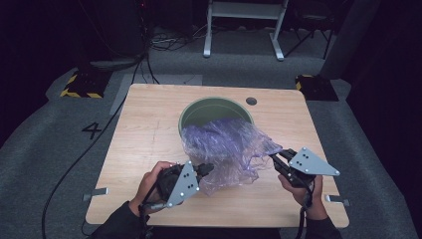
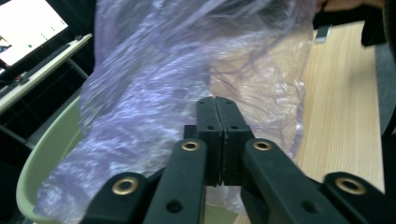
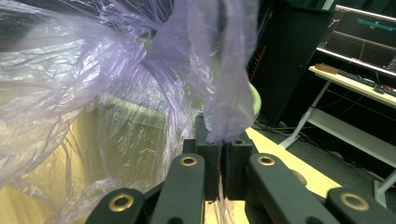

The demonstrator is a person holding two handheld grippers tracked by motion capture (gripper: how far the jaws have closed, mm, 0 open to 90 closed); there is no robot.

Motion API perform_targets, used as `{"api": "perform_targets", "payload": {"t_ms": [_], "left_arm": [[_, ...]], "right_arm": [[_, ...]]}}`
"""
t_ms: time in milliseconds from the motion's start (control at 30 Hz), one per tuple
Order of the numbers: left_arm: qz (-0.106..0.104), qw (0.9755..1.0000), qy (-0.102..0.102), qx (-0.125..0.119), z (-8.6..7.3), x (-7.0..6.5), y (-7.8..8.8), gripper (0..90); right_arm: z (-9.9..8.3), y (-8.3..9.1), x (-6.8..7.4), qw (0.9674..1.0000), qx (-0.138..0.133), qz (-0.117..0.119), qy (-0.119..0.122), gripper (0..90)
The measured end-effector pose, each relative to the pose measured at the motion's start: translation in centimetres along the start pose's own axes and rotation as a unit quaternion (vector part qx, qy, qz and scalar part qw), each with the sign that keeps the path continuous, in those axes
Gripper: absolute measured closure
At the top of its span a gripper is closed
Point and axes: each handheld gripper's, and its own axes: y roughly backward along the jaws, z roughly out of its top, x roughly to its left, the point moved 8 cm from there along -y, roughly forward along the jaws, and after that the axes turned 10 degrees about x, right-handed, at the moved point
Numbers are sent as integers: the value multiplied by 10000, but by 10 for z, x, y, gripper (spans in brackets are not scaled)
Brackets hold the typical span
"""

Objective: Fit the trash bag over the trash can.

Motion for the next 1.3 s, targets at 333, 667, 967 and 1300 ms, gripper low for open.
{"api": "perform_targets", "payload": {"t_ms": [333, 667, 967, 1300], "left_arm": [[-114, 9998, -110, 127, -10, -23, -10, 162], [740, 9951, -285, 585, -14, -9, -23, 497], [888, 9953, -50, 390, -17, 16, -6, 885], [486, 9883, 1436, -181, -39, 61, 13, 896]], "right_arm": [[-1, -2, 0, 10000, 53, 44, -47, 834], [3, -2, 5, 9996, 4, 269, -99, 811], [5, -5, 0, 9995, 7, 243, -194, 823], [0, -20, -12, 9988, 262, 161, -383, 846]]}}
